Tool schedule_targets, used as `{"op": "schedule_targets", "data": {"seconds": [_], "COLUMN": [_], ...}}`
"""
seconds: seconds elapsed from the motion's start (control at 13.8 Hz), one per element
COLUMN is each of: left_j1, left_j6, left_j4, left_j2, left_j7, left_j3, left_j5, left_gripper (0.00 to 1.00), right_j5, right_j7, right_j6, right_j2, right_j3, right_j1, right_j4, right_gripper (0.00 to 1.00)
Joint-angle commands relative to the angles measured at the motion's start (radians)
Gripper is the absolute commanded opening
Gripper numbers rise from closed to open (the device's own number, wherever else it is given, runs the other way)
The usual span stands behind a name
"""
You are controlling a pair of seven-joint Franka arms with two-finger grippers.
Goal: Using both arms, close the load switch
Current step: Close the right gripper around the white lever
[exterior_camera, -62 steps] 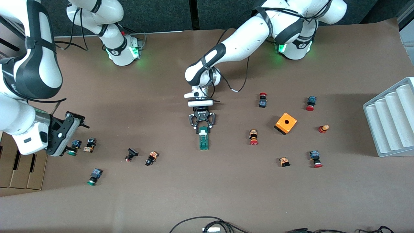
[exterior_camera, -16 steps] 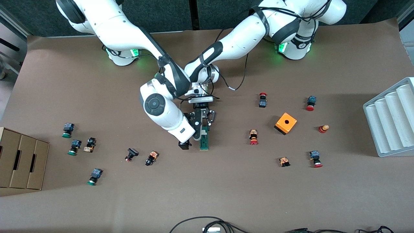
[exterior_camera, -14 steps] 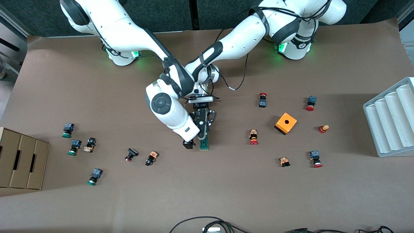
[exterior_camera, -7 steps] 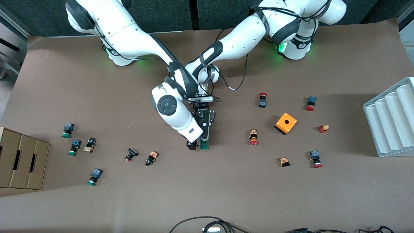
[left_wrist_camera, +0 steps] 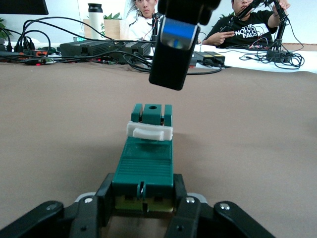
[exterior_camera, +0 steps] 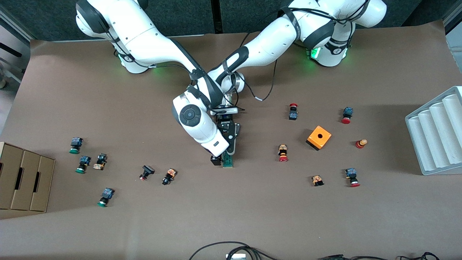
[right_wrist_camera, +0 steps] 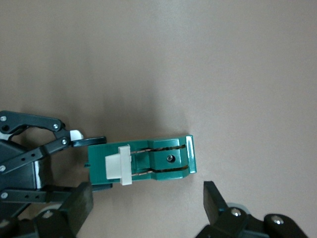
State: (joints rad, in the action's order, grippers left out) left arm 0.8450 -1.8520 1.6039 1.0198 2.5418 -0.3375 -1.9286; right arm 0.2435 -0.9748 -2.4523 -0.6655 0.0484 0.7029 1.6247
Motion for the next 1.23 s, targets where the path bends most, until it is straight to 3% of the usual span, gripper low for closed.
{"op": "schedule_targets", "data": {"seconds": [0.0, 0.72, 1.01, 1.16], "left_j1": [0.0, -0.001, -0.001, -0.001], "left_j6": [-0.016, -0.018, -0.019, -0.019], "left_j4": [0.005, 0.005, 0.005, 0.005], "left_j2": [0.029, 0.029, 0.028, 0.028], "left_j7": [0.031, 0.029, 0.029, 0.028], "left_j3": [-0.003, -0.003, -0.003, -0.003], "left_j5": [0.005, 0.003, 0.003, 0.003], "left_gripper": [0.51, 0.5, 0.27, 0.25], "right_j5": [0.025, 0.025, 0.025, 0.025], "right_j7": [0.008, 0.022, 0.024, 0.024], "right_j6": [-0.043, -0.089, -0.106, -0.117], "right_j2": [-0.013, -0.026, -0.037, -0.042], "right_j3": [0.014, 0.039, 0.039, 0.039], "right_j1": [0.027, 0.059, 0.061, 0.063], "right_j4": [0.006, 0.034, 0.034, 0.034], "right_gripper": [0.99, 0.99, 0.99, 0.99]}}
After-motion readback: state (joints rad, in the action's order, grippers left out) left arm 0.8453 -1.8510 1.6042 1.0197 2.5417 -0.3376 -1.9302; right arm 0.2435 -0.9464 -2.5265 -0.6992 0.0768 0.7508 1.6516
